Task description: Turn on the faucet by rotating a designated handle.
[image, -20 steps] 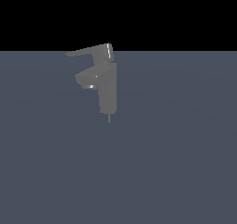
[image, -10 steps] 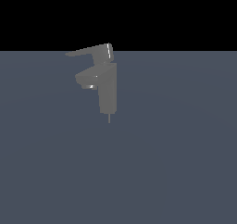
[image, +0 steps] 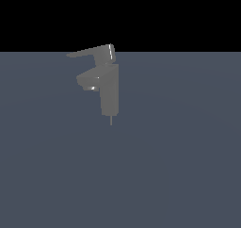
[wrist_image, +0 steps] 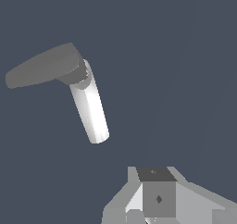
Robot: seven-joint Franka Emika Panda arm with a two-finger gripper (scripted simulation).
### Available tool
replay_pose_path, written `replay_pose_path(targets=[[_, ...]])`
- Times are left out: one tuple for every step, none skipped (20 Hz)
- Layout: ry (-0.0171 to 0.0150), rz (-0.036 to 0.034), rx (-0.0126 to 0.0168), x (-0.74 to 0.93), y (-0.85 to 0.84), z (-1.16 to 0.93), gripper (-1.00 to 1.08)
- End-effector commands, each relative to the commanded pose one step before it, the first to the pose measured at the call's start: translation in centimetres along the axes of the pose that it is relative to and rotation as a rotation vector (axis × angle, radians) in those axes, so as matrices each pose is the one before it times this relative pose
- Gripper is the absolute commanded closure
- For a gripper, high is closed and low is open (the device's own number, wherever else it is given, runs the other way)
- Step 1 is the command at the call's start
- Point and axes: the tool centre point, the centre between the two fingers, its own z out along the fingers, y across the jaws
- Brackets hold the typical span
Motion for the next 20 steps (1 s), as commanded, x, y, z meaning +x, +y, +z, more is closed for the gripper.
replay_pose_path(targets=[[-0.00426, 0.05186, -0.00688, 0.965, -1.099, 0.28, 1.08], [-0.00174, 0.02015, -0.00259, 0.352, -0.458, 0.127, 1.08], [-0.00175, 0.0201, -0.00248, 0.34, -0.469, 0.135, 1.08], [-0.00178, 0.02007, -0.00237, 0.328, -0.479, 0.143, 1.08], [-0.00181, 0.02004, -0.00226, 0.315, -0.488, 0.151, 1.08], [-0.00185, 0.02, -0.00215, 0.302, -0.498, 0.159, 1.08], [-0.00189, 0.01999, -0.00205, 0.289, -0.506, 0.167, 1.08], [-0.00194, 0.01997, -0.00195, 0.275, -0.514, 0.174, 1.08], [-0.002, 0.01995, -0.00185, 0.262, -0.522, 0.182, 1.08], [-0.00206, 0.01992, -0.00176, 0.247, -0.529, 0.19, 1.08], [-0.00214, 0.01993, -0.00167, 0.234, -0.535, 0.198, 1.08], [-0.00221, 0.01991, -0.00159, 0.219, -0.541, 0.206, 1.08], [-0.00229, 0.01993, -0.00151, 0.205, -0.546, 0.214, 1.08], [-0.00238, 0.01992, -0.00143, 0.19, -0.551, 0.221, 1.08], [-0.00247, 0.01992, -0.00136, 0.175, -0.555, 0.229, 1.08], [-0.00257, 0.01995, -0.00129, 0.161, -0.558, 0.237, 1.08], [-0.00267, 0.01995, -0.00123, 0.146, -0.561, 0.244, 1.08], [-0.00277, 0.01998, -0.00118, 0.132, -0.564, 0.252, 1.08], [-0.00288, 0.02, -0.00113, 0.117, -0.565, 0.26, 1.08], [-0.00299, 0.02002, -0.00109, 0.102, -0.567, 0.267, 1.08]])
